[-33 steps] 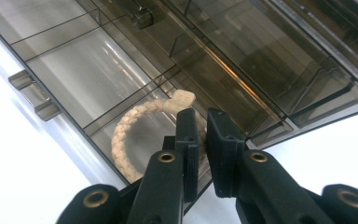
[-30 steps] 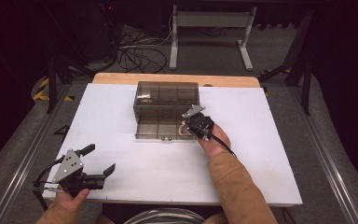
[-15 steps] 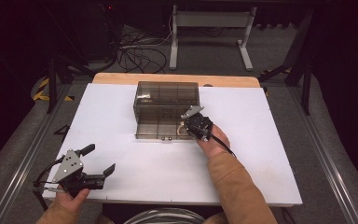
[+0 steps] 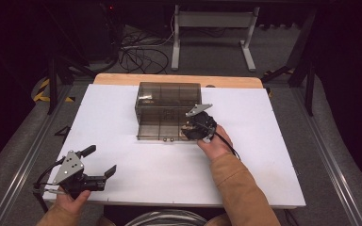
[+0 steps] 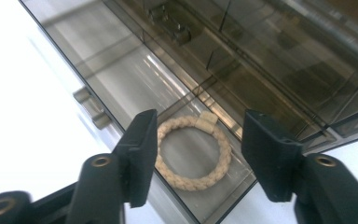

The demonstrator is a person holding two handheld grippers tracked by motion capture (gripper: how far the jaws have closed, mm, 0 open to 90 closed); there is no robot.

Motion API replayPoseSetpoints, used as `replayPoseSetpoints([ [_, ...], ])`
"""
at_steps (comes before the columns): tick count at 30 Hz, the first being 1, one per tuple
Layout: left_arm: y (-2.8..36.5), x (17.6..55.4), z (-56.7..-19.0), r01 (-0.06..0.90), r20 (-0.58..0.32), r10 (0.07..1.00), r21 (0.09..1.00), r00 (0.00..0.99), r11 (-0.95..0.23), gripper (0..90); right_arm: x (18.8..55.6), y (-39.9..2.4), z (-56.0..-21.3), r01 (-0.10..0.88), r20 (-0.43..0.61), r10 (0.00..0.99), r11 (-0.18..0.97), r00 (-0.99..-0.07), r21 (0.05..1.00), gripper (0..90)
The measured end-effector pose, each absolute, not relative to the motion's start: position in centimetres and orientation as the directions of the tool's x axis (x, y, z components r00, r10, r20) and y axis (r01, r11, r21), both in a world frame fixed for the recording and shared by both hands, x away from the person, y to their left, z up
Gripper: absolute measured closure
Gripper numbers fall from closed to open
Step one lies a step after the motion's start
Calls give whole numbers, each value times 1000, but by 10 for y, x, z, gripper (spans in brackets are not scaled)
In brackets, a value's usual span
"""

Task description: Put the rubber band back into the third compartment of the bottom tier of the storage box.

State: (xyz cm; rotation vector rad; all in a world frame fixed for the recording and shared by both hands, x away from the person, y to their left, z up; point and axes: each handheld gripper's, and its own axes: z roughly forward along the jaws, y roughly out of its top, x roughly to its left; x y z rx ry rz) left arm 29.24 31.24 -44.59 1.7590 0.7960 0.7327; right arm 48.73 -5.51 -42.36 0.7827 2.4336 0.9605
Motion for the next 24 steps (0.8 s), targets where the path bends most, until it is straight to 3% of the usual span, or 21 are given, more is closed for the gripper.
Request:
replayPoseSetpoints([
  [8, 312, 293, -446, 176, 102, 796, 951, 597, -254, 48, 479, -62, -410, 337, -117, 617, 567, -778, 752, 290],
  [24, 313, 292, -446, 174, 101, 797, 952, 596, -251, 48, 464, -62, -395, 297, -115, 599, 544, -793, 785, 213],
])
